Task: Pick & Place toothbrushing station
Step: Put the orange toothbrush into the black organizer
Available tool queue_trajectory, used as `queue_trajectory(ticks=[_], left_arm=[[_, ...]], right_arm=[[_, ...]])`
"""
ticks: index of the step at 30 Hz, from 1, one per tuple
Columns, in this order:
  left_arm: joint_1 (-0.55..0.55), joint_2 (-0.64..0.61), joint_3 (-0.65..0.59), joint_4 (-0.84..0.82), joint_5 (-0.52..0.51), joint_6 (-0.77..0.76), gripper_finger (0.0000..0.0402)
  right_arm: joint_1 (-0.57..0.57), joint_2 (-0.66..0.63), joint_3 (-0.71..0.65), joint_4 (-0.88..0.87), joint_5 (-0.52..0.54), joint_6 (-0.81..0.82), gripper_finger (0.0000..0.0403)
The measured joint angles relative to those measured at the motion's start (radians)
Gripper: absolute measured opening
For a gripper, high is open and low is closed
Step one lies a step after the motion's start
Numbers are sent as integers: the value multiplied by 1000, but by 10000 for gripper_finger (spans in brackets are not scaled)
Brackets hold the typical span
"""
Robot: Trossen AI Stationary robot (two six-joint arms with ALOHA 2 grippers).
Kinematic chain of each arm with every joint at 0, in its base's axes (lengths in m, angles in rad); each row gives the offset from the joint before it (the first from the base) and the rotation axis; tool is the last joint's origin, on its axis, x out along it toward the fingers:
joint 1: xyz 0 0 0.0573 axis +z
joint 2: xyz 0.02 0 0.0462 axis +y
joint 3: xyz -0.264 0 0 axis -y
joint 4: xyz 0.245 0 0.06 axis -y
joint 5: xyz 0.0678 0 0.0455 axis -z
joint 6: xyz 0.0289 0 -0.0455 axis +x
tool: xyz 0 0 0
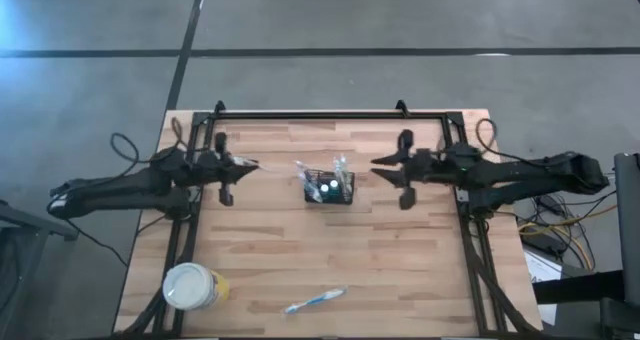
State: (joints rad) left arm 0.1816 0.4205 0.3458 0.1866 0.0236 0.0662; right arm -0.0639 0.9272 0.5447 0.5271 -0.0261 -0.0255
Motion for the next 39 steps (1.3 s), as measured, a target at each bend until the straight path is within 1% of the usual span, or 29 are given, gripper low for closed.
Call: queue_trajectory(ticks=[3, 4, 5, 8, 10, 12, 15, 19, 25, 27, 29, 36, 39], left_arm=[[0, -100, -72, -1, -42, -32, 21], [0, -130, -94, -1, -56, -40, 21], [0, -159, -114, 0, -72, -45, 21], [0, -234, -156, 10, -99, -63, 21], [0, -267, -180, -15, -106, -72, 21], [0, -289, -190, -22, -113, -78, 21], [0, -305, -192, -38, -133, -78, 21], [0, -329, -208, -30, -132, -57, 21], [0, -378, -240, -40, -131, -46, 21], [0, -390, -249, -39, -131, -49, 21], [0, -399, -259, -49, -130, -56, 21], [0, -405, -288, -32, -130, -61, 21], [0, -391, -288, 11, -131, -62, 21]], right_arm=[[0, -118, -89, 15, 0, 1, 35], [0, -160, -123, 12, 0, 2, 21], [0, -198, -152, 14, 1, 10, 16], [0, -318, -244, 57, 1, 49, 13], [0, -405, -297, 71, 2, 52, 10], [0, -479, -339, 67, 32, 54, 9], [0, -588, -394, 19, 75, 55, 8], [0, -722, -448, -32, 49, 32, 8], [0, -893, -508, -112, 53, 53, 8], [0, -927, -517, -167, 68, 54, 8], [-1, -925, -520, -187, 79, 63, 8], [0, -910, -522, -185, 79, 63, 8], [0, -913, -523, -182, 79, 52, 8]])
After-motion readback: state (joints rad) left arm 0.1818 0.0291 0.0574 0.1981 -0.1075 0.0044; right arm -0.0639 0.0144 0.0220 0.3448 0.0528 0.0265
